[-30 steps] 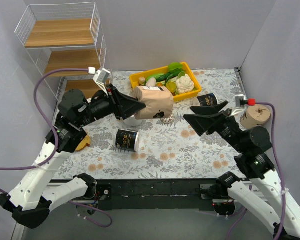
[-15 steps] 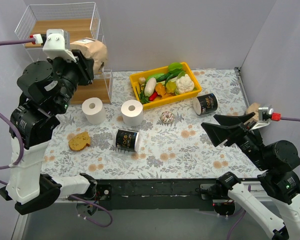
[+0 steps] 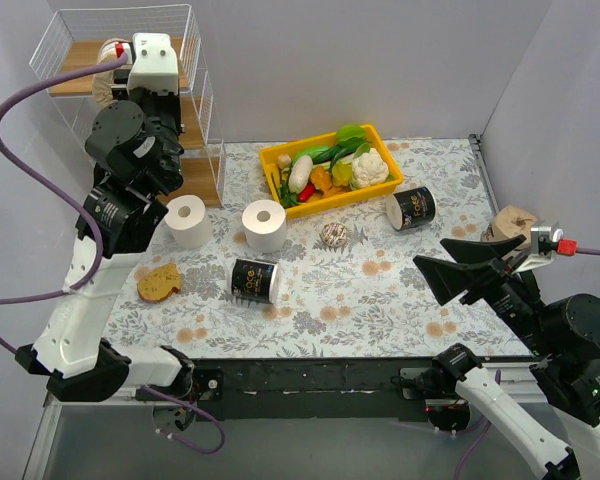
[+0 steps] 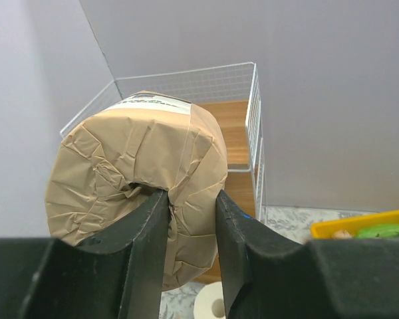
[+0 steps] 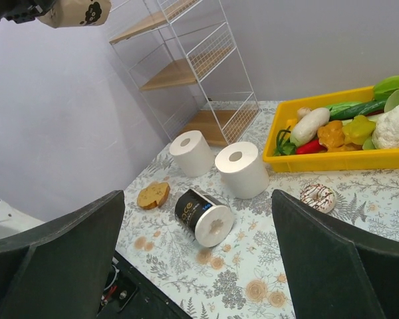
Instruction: Place and organize the paper towels onto the shelf
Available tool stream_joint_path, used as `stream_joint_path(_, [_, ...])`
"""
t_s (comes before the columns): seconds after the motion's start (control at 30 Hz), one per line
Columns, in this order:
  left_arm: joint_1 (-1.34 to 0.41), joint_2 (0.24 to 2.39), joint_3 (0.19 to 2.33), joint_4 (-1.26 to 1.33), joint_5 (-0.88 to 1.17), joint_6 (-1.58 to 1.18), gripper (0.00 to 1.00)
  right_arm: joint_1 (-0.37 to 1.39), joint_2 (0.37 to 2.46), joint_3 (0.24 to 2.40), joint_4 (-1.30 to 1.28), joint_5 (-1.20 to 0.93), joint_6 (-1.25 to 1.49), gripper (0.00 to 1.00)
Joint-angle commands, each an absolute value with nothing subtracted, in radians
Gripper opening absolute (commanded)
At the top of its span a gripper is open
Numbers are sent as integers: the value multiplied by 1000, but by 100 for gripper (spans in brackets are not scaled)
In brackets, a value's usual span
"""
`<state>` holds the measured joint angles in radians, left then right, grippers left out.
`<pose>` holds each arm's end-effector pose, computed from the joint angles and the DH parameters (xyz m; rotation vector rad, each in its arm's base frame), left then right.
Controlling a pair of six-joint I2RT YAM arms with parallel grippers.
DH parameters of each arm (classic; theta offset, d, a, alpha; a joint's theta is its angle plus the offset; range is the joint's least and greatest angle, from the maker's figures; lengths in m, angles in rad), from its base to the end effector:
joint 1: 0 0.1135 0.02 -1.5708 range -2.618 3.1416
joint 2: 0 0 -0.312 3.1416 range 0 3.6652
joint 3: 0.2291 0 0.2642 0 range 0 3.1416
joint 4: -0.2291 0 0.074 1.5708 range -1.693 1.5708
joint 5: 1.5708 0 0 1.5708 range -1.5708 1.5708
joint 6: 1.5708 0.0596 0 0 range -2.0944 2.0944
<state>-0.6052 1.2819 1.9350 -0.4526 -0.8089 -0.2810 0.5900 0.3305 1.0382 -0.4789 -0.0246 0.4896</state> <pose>0.1987 -0.0851 0.6395 -0.4520 1.3622 -0.1754 0.0087 0.0076 0.4579 -0.0921 1.3996 0.9228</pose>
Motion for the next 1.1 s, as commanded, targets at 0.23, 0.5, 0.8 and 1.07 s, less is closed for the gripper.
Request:
stream_joint_path(0.23, [-462,1443,2090,-463,-712,-280,29,592,311,1091,-505,-6,472,99])
stream_joint_path(0.5, [-299,1538,2206,-578,-534,-472,29,592,313,1100,-517,37,453,99])
stream_joint_path(0.8, [-245,1609,2275,-517,-460,-482,29,592,325,1086,-500,22,454,98])
stream_joint_path(1.07, [-229,1680,2319,-520,-420,-495,31,592,345,1089,-482,28,437,99])
